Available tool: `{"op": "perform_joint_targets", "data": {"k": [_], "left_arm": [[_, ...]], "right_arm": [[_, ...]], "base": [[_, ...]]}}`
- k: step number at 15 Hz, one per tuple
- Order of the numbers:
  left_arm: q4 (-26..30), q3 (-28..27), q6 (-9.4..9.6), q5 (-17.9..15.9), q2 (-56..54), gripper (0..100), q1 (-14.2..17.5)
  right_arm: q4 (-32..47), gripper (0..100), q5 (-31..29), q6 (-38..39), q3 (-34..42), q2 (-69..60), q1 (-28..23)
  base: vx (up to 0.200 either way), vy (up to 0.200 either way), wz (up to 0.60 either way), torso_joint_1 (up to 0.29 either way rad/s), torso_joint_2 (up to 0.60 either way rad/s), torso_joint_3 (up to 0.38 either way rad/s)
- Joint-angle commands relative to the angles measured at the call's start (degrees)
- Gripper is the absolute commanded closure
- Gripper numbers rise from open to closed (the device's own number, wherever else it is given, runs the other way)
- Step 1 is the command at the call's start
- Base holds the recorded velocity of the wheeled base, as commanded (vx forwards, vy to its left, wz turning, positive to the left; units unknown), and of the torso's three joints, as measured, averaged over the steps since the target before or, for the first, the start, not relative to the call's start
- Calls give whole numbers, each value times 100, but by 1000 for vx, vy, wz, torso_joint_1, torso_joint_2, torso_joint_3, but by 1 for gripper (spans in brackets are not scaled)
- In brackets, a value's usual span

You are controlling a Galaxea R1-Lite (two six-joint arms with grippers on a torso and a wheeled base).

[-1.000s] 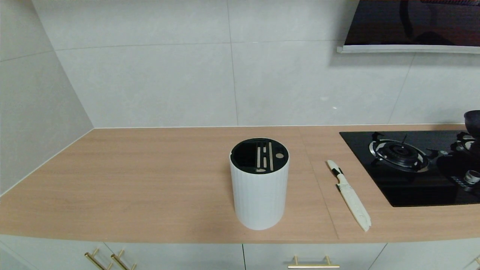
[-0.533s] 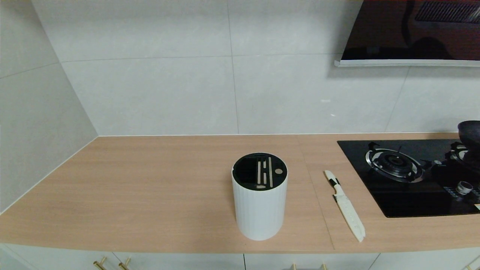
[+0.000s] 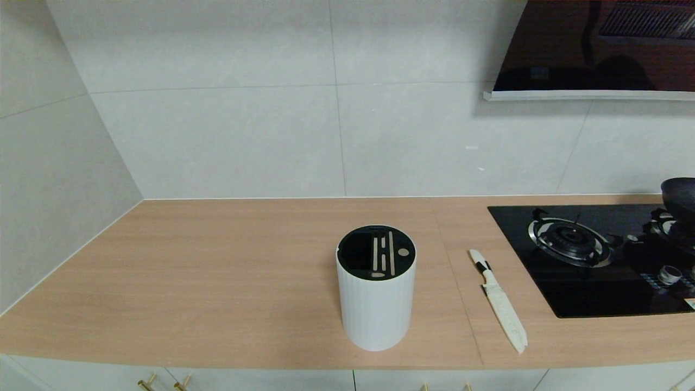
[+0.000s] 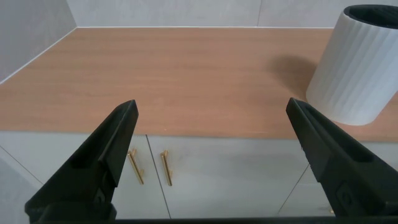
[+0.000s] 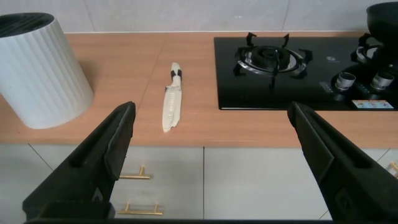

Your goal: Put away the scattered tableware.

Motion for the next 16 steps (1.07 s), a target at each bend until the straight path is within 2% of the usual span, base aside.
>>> {"op": "perform_joint_targets", "data": {"k": [1,6,7,8,10,13,14,16], "left_arm": [[-2,0,-2,2,2,0,4],[-2,0,-2,2,2,0,4],[-2,0,-2,2,2,0,4],[-2,0,-2,2,2,0,4],[-2,0,-2,2,2,0,-5],[-2,0,-2,2,2,0,4],[-2,0,-2,2,2,0,4],[-2,0,-2,2,2,0,4]], "right_arm": [[-1,0,3,-10,0,7,2],[-1,0,12,-195,0,7,-7],[-1,0,-23,-204,-123,7,-7],[51,0,3,-160,-721,148,37],[60,0,21,-151,-1248,781,151],[16,0,417,-160,-2250,2785,169],[25,0,478,-142,-2399,3075,169],[-1,0,663,60,-3094,4692,564]], "base": [[0,0,0,0,0,0],[0,0,0,0,0,0],[0,0,0,0,0,0],[0,0,0,0,0,0],[0,0,0,0,0,0],[0,0,0,0,0,0],[0,0,0,0,0,0],[0,0,0,0,0,0]]}}
